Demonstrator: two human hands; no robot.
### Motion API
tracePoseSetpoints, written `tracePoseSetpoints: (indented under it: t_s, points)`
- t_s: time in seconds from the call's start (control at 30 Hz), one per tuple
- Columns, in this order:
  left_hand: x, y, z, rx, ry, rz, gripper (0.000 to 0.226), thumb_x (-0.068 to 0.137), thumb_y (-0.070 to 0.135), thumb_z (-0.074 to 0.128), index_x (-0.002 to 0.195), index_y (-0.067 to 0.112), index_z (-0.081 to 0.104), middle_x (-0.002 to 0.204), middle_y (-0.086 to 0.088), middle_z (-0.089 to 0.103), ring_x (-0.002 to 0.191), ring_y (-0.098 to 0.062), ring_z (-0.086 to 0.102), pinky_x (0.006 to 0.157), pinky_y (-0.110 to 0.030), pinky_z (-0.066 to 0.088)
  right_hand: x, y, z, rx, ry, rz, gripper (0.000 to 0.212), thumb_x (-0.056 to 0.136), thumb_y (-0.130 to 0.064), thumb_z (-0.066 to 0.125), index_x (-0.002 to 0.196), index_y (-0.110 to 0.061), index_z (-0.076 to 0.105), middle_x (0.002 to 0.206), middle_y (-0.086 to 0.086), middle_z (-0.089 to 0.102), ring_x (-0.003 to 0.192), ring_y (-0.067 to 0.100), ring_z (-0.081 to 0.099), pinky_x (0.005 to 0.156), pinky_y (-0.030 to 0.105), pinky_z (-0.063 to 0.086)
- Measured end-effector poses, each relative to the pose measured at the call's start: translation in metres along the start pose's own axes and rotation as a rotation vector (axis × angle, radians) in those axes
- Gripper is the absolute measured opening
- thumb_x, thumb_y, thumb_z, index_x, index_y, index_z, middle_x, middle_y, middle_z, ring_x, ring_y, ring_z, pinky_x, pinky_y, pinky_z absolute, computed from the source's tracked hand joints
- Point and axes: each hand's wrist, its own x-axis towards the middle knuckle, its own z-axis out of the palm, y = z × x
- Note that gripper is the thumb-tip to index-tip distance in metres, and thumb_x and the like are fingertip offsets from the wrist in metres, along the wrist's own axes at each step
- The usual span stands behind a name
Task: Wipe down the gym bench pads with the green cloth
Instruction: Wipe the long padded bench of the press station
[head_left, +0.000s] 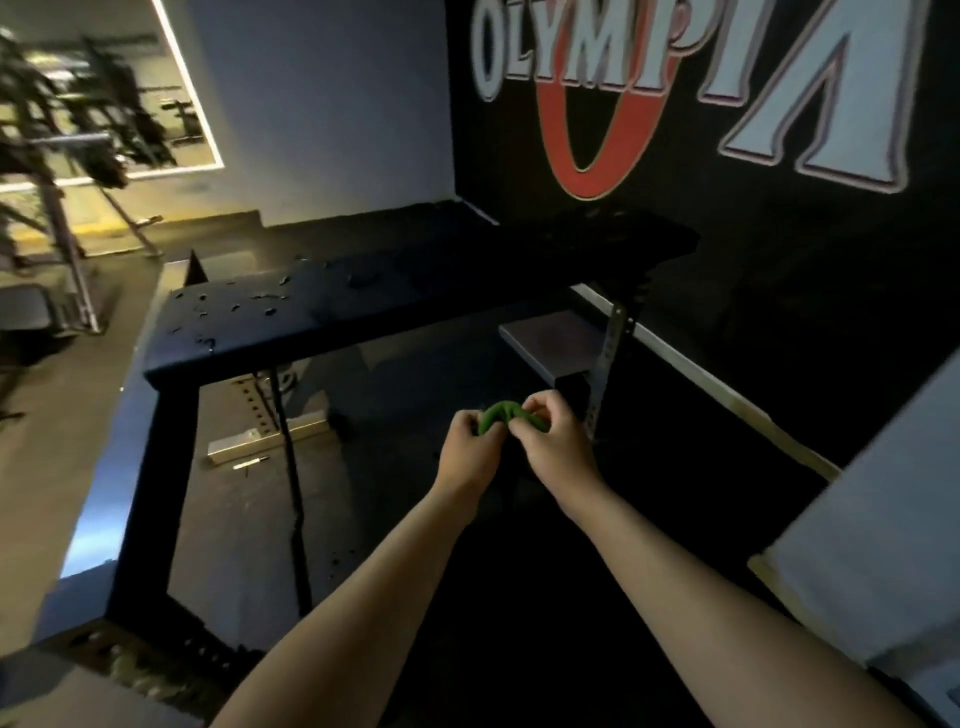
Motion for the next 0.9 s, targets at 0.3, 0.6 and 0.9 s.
tracePoseSetpoints:
  t_s: [0.3,0.6,0.9]
  points:
    - [0.108,0.031,-0.048,-0.533,0.3,-0.035,0.033,0.094,0.027,0.059,0.121,0.009,0.06,0.1,-0.011,0.069,0.084,-0.019,0.069,0.065,-0.031,0.053,0.159,-0.031,0.07,-0.268,-0.472,-0.497,0.047,0.088,-0.008,0.064,0.133,-0.022,0.06,0.121,-0.003,0.049,0.118,0.014,0.044,0.1,0.021,0.038]
    - [0.208,0.037,-0.168,-0.598,0.555,0.096,0.011,0.1,0.013,0.05,0.098,0.008,0.061,0.087,-0.012,0.066,0.074,-0.018,0.067,0.059,-0.028,0.052,0.257,-0.091,0.238,-0.478,-0.736,-0.687,0.064,0.092,-0.013,0.057,0.149,-0.037,0.038,0.133,0.001,0.032,0.124,0.024,0.035,0.109,0.039,0.038]
    - [0.299,0.053,-0.288,-0.607,0.756,0.108,0.034,0.1,0.025,0.061,0.13,0.02,0.046,0.114,-0.013,0.067,0.096,-0.027,0.069,0.069,-0.037,0.059,0.328,-0.167,0.376,-0.185,-0.846,-0.657,0.045,0.087,-0.009,0.059,0.129,-0.023,0.056,0.123,0.005,0.063,0.113,0.02,0.059,0.098,0.033,0.048]
